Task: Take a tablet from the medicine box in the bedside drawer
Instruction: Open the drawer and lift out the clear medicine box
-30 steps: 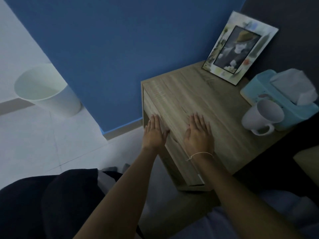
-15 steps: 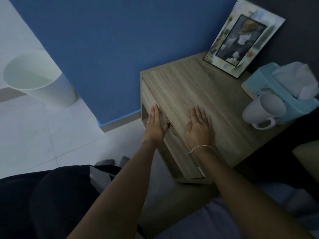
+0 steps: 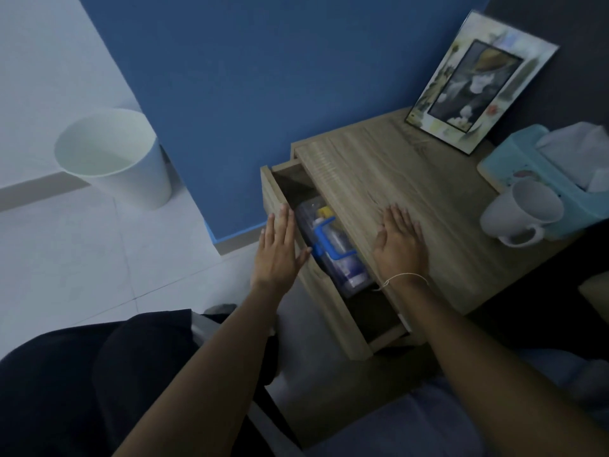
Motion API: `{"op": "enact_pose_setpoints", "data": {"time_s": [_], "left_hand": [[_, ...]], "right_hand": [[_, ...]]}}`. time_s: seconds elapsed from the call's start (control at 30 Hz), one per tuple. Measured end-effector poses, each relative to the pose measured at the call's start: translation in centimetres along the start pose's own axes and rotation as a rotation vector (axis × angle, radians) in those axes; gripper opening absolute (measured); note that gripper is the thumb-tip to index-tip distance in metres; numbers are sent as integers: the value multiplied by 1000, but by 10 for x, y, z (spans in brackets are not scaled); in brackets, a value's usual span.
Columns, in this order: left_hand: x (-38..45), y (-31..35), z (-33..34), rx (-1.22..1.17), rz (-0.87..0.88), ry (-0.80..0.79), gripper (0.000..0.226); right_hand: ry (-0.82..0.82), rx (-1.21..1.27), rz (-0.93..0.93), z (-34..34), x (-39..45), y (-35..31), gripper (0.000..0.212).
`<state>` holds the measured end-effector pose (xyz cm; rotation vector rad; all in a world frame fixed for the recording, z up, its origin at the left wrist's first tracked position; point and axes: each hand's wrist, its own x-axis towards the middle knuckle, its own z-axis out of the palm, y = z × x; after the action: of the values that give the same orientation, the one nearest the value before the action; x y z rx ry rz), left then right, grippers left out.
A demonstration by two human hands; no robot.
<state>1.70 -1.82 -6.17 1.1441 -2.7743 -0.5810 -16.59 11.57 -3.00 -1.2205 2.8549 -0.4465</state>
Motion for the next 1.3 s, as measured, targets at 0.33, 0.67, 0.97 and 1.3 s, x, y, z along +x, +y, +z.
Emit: {"op": "enact_pose_setpoints", "data": {"time_s": [0.33, 0.67, 0.97, 1.3], "left_hand": [[-23, -20, -45, 152, -41, 14, 63], [-18, -43, -50, 267, -82, -59, 63], [-26, -48, -64, 299, -136, -143, 60], [-45, -66, -75, 318, -154, -158, 63]], "right_hand": [[8, -6, -1, -7, -3, -6, 49], [0, -43, -19, 2, 0, 2, 51], [-83, -105, -12, 4, 1, 5, 57], [-111, -123, -2, 3, 1, 2, 58]]}}
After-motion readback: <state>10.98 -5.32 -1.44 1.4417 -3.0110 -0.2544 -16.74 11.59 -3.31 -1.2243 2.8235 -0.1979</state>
